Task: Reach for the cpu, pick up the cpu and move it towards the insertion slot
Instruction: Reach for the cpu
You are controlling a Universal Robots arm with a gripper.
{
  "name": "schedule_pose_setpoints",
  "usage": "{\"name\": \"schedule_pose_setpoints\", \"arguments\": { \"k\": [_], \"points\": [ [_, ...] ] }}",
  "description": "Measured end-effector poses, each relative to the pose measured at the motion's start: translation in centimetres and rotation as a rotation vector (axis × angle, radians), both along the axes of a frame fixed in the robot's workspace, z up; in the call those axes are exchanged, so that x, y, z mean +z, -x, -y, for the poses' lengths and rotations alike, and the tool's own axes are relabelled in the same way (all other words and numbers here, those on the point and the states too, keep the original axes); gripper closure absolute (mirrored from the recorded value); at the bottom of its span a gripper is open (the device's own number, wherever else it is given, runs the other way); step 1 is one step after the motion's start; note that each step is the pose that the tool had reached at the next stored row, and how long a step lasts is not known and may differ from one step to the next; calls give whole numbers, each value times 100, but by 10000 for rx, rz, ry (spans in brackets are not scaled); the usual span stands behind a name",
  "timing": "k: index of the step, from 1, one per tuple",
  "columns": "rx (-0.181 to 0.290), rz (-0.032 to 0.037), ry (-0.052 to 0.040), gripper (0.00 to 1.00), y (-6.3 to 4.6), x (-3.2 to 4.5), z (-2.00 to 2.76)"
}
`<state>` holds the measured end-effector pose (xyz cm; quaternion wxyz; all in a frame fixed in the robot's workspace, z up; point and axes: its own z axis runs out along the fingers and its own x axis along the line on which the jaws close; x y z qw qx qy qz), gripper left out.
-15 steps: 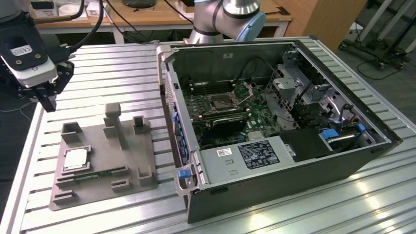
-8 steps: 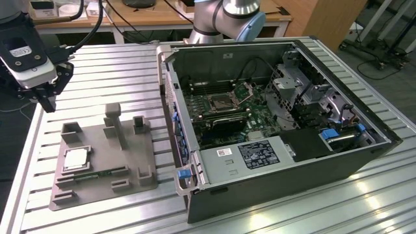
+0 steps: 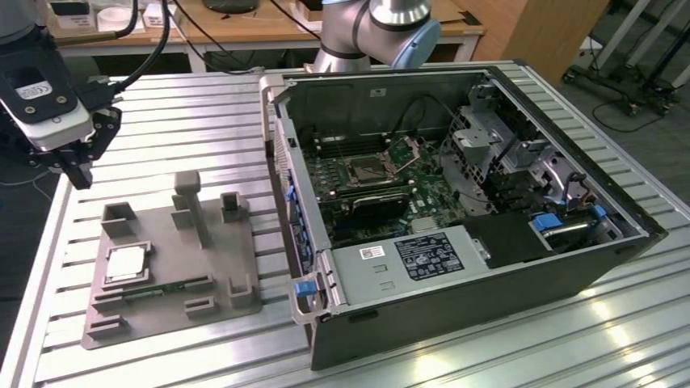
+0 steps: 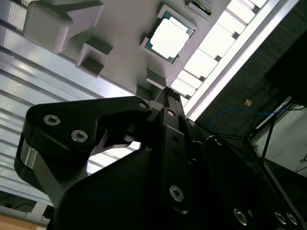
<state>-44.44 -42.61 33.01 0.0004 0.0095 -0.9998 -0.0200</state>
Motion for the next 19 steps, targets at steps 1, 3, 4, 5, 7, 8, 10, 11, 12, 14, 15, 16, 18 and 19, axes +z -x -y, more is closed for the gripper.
{"name": "schedule_pose_setpoints", "arguments": {
  "k": [1, 3, 4, 5, 7, 8, 10, 11, 12, 14, 15, 16, 18, 19],
  "points": [
    [0, 0, 0, 89, 0, -16, 1],
    [1, -2, 1, 89, 0, -42, 18],
    [1, -2, 1, 89, 0, -57, 33],
    [1, 1, -1, 89, 0, -72, 46],
    [1, 2, -1, 89, -1, -102, 67],
    [1, 1, -1, 89, 0, -116, 78],
    [-1, 1, -1, 89, 0, -155, 89],
    [1, 0, 0, 89, 0, -168, 93],
    [2, 0, 0, 89, -1, -184, 99],
    [0, -1, 1, 89, 0, -218, 105],
    [-1, 0, 0, 89, 0, -234, 107],
    [2, 0, 0, 89, -1, -249, 111],
    [-1, -1, 0, 89, 0, -278, 115],
    [0, -1, 0, 89, 0, -295, 117]
  ]
}}
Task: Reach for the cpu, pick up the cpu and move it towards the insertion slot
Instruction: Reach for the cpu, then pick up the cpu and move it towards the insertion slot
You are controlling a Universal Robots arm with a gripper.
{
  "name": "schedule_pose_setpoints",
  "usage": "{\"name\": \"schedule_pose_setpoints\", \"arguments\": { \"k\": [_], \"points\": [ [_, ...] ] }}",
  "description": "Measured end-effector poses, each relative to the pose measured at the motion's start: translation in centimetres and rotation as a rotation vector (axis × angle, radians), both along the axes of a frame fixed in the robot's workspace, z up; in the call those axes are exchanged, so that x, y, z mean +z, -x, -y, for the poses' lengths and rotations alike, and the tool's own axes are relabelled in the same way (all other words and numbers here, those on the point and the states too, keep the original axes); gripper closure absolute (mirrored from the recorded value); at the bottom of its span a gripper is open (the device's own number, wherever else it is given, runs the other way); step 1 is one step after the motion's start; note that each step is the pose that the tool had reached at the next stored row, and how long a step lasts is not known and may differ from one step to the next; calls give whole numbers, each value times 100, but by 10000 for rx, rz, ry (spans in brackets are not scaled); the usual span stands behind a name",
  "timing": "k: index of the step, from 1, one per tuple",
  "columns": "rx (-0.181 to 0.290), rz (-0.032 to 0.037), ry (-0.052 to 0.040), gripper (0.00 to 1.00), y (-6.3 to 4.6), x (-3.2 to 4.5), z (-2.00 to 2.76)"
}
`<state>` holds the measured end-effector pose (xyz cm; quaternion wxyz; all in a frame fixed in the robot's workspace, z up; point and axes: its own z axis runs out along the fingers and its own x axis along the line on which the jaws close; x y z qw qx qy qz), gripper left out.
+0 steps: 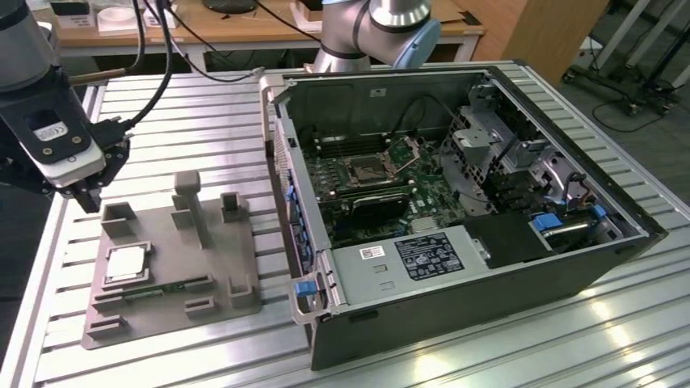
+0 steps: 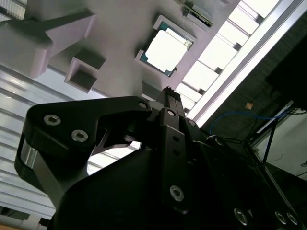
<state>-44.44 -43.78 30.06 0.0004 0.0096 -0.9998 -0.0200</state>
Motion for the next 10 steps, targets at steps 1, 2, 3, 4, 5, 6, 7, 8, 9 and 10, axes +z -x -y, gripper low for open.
{"name": "schedule_pose_setpoints", "arguments": {
  "k": [1, 2, 3, 4, 5, 6, 7, 8, 9, 10],
  "points": [
    [1, 0, 0, 89, 0, -17, 4],
    [2, 0, 0, 89, -1, -35, 11],
    [1, 2, -2, 89, -1, -54, 17],
    [1, 0, -2, 89, 0, -69, 22],
    [0, 1, -3, 89, 0, -84, 26],
    [1, -1, -4, 89, 0, -96, 33],
    [0, 0, -6, 89, 0, -106, 39],
    [0, 1, -7, 89, 0, -116, 43],
    [-1, 1, -7, 89, 0, -127, 44],
    [-1, 1, -7, 89, 0, -139, 45]
  ]
}}
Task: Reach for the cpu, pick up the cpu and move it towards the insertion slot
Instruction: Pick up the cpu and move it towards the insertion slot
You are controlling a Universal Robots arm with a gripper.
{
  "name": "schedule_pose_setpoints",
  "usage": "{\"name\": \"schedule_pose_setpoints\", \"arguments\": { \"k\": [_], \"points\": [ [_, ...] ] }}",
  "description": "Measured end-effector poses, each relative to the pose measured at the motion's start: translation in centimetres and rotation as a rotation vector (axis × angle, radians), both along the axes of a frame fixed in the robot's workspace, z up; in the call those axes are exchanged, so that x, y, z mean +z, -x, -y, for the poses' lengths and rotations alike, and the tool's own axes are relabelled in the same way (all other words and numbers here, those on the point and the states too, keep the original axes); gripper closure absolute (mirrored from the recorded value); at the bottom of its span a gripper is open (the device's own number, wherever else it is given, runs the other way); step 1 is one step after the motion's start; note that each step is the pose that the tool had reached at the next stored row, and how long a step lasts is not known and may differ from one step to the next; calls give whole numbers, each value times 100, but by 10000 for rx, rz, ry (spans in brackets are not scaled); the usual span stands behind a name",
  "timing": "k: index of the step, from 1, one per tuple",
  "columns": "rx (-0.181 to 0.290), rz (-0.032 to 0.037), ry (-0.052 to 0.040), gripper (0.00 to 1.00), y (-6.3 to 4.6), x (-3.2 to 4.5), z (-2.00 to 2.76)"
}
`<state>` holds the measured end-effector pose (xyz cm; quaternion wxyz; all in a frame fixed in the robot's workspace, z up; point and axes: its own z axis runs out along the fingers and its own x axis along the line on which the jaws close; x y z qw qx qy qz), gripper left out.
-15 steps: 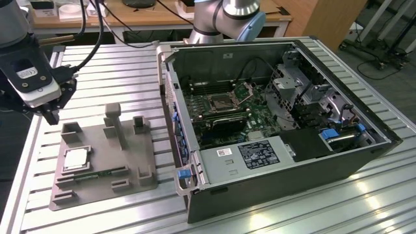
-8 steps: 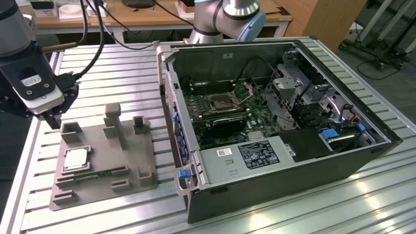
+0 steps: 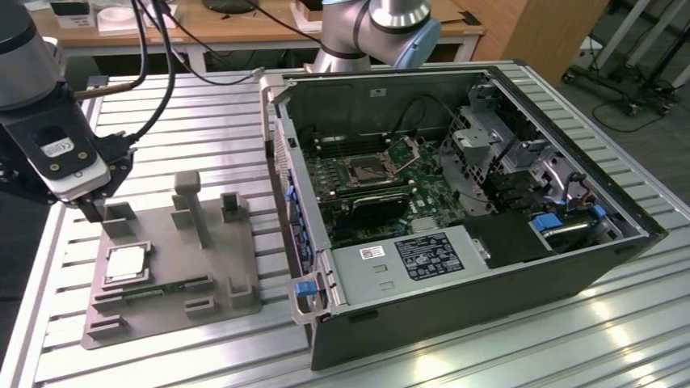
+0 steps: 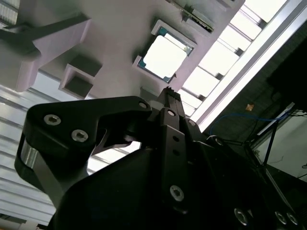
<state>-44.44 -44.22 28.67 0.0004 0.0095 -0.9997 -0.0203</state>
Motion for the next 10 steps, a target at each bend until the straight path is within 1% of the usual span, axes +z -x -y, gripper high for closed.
{"name": "schedule_pose_setpoints", "arguments": {
  "k": [3, 10],
  "points": [
    [1, -11, -8, 89, 0, -27, 1],
    [2, -11, -20, 89, -1, -32, 1]
  ]
}}
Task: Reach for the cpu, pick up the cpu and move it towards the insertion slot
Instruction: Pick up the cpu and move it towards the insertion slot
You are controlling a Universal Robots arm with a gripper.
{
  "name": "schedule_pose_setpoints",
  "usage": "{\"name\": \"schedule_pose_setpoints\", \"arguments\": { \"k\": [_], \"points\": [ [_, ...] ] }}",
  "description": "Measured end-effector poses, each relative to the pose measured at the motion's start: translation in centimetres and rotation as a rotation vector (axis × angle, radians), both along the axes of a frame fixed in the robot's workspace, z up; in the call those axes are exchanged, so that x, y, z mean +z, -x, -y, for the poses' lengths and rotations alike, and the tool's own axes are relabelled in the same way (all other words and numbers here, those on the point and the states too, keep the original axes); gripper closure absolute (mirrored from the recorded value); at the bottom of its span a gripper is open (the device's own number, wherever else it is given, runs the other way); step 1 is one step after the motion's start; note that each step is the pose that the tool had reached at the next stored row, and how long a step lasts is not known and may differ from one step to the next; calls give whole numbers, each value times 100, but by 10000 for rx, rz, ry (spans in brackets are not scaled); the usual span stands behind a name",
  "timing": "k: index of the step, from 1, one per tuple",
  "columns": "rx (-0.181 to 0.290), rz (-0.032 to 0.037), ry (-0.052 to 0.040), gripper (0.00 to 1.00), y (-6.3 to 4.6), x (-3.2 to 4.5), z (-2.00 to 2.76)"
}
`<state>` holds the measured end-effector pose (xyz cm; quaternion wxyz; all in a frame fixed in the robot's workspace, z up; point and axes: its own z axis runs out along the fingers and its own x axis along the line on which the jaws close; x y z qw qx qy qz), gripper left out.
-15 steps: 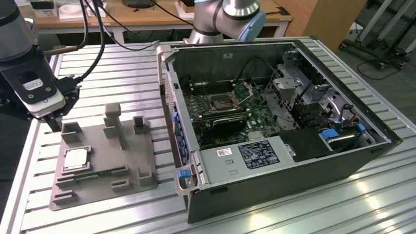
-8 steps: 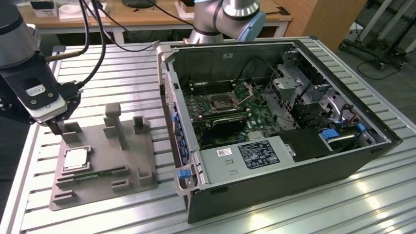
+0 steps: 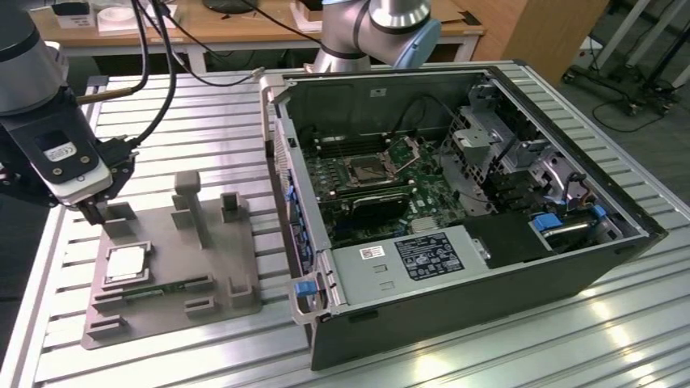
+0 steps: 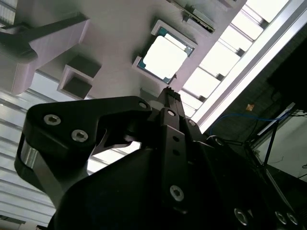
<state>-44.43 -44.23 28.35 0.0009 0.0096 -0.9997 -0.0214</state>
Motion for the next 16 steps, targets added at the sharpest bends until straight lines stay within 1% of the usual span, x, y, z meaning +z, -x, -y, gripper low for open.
{"name": "schedule_pose_setpoints", "arguments": {
  "k": [1, 3, 4, 6, 7, 9, 10, 11, 12, 13, 16],
  "points": [
    [0, 0, -1, 89, 0, 0, 0],
    [0, -1, -3, 76, 0, 0, 0],
    [0, 0, -4, 76, 0, 0, 0],
    [0, 1, -5, 65, 0, -7, 0],
    [0, 2, -5, 65, 0, -14, 0],
    [0, -1, -2, 53, 0, -40, 0],
    [0, 0, 3, 53, 0, -58, 0],
    [1, 0, 8, 47, -1, -76, 1],
    [2, -1, 11, 47, -1, -94, 1],
    [0, -1, 11, 41, 0, -112, 1],
    [-2, -1, 12, 41, 1, -167, 2]
  ]
}}
